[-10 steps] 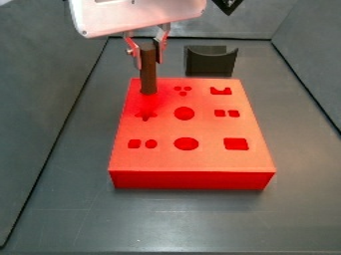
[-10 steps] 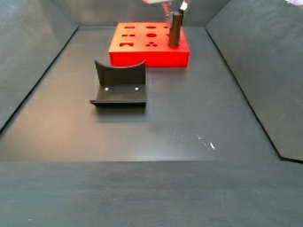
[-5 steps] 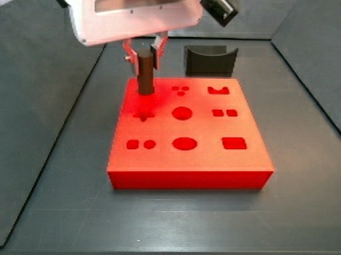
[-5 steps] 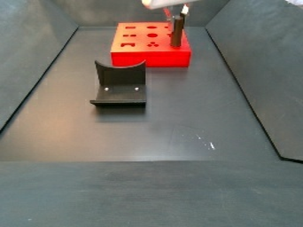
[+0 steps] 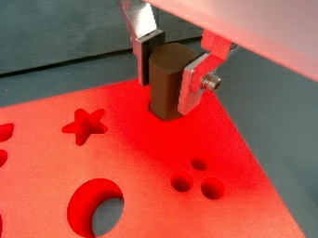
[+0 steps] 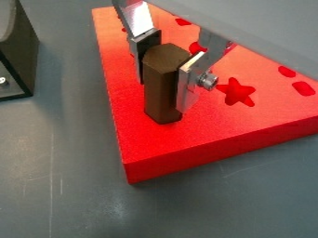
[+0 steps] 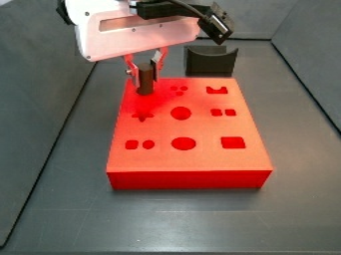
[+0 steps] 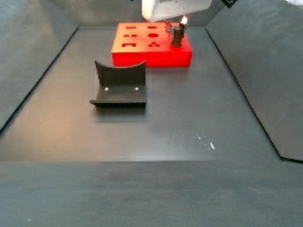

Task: Insert the hexagon object.

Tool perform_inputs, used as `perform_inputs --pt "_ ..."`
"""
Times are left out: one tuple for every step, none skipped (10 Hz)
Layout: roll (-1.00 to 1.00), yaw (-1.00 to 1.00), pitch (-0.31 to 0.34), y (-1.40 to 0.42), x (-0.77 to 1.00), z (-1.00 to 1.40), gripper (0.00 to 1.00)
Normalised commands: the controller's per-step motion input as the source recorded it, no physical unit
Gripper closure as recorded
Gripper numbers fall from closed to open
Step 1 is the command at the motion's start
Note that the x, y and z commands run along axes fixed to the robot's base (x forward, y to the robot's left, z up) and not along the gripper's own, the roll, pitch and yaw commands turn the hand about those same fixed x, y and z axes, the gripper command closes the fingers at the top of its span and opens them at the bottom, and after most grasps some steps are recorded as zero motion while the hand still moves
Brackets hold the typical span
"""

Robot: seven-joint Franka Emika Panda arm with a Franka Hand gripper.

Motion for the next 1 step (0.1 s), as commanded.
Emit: perform_inputs --pt "0.0 0.0 0.0 0.0 0.0 0.0 1.0"
